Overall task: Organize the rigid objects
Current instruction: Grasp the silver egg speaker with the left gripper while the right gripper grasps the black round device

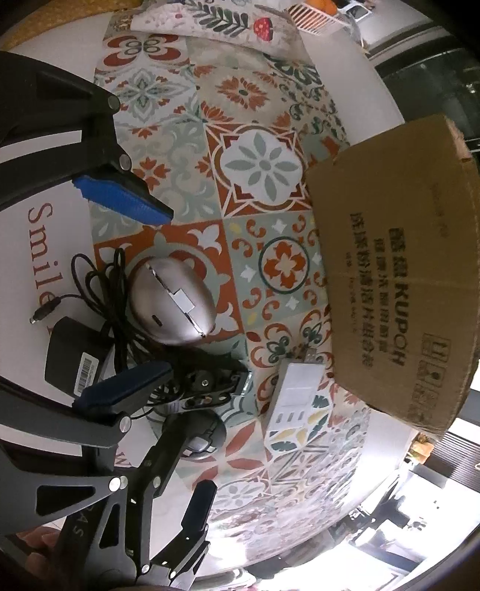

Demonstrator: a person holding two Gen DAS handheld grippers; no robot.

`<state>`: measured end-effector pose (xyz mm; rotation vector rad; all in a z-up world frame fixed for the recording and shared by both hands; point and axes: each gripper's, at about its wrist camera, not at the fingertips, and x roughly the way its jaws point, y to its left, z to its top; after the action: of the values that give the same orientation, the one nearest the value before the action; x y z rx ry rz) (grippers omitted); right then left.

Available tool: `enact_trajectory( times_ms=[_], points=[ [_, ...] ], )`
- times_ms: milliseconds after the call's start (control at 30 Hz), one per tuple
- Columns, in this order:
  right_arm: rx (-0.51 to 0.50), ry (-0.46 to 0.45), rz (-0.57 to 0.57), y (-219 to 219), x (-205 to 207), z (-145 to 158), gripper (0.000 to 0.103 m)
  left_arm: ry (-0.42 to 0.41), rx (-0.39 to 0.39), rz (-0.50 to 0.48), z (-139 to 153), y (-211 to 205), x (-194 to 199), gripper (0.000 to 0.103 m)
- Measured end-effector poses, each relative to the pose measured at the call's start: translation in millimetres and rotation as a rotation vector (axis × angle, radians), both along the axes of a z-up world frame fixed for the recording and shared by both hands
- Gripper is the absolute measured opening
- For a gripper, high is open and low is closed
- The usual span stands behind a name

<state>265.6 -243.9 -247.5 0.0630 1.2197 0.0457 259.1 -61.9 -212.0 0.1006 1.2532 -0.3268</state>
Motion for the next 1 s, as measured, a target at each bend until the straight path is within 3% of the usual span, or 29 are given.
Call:
enact_trajectory(
  times_ms=[533,800,1000],
  points=[
    [0.009,0.022,-0.006,0.1,13.0,-19.7,0.073,0.065,-0.027,0.001,-22.3,-1.7,8.0,0.073],
    [0.055,0.06,-0.013,-0.1,15.3,-33.3,0.072,0.055,-0.021,-0.013,-24.3,-7.4,6.0,0.073],
    [0.045,0.026,-0.004,-3.7,15.3,-32.9,0.072,0.059,-0.028,-0.02,-27.8,-10.9,7.5,0.071]
  ],
)
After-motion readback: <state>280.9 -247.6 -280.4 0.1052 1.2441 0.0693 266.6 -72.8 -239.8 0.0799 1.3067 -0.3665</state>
